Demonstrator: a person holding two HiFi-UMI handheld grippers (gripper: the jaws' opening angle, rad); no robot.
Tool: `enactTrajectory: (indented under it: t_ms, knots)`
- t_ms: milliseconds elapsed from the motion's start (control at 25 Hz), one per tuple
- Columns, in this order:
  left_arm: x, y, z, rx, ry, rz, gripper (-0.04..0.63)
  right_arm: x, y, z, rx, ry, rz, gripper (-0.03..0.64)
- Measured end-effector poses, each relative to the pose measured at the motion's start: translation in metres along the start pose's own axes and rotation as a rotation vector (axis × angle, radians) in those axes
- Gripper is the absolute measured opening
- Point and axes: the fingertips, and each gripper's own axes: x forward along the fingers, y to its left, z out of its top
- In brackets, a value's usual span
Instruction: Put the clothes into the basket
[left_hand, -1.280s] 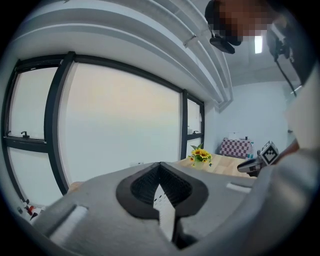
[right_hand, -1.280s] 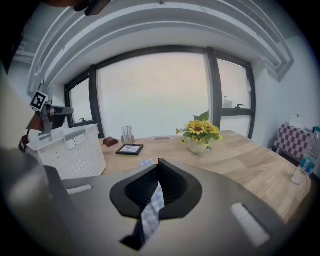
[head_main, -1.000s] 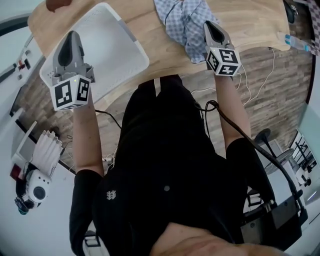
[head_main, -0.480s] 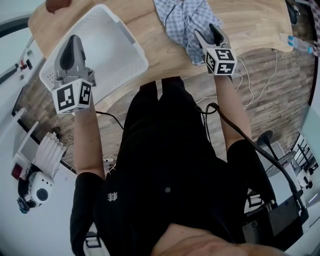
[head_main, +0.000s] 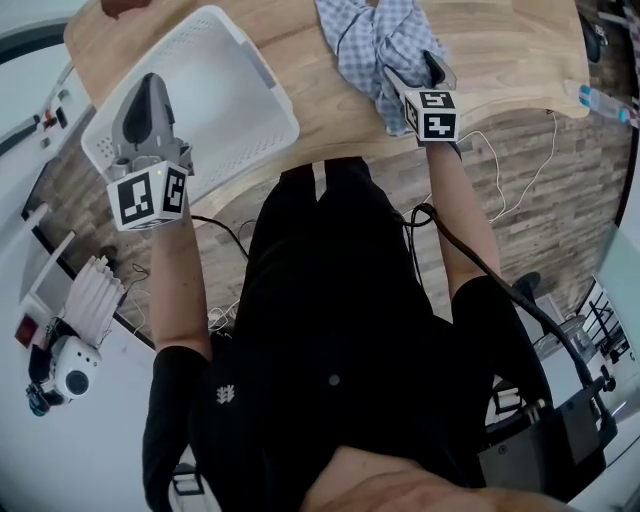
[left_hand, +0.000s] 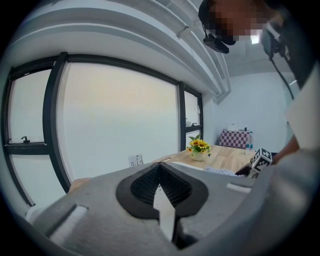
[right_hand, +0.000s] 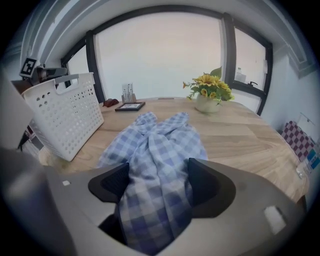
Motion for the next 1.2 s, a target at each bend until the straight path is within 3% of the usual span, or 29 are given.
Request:
enactTrajectory:
  t_ms: [200,360,520,680,800,920,1200]
  knots:
    - [-0.009,0.007,0.010,0.000,-0.006,0.054,0.000,0.013,0.001,-0.005,-0.045,0.087,0.007,0.359]
    - [-0.018,0.018,0.024,-0.050,-0.025,0.110,0.000,0.019,0.002,-0.006,-0.056,0.125,0.007,0.348]
    - [-0.026,0.020,0.030,-0.056,-0.040,0.093,0.000,0.024,0.003,-0.010,-0.083,0.143,-0.020,0.286]
    - [-0.034,0.021,0.030,-0.034,-0.038,0.067,0.000,0.026,-0.005,-0.007,-0.053,0.129,-0.050,0.241]
    - [-0.046,0.027,0.029,-0.037,-0.040,0.082,0.000,0.022,0.001,-0.006,-0.022,0.134,-0.038,0.183]
    - [-0.052,0.030,0.031,-0.046,-0.048,0.083,0.000,0.016,0.009,0.000,0.015,0.125,-0.019,0.170]
    - [-0.063,0.033,0.053,-0.037,-0.107,0.075,0.001,-0.010,0.018,0.036,0.089,-0.005,0.009,0.136]
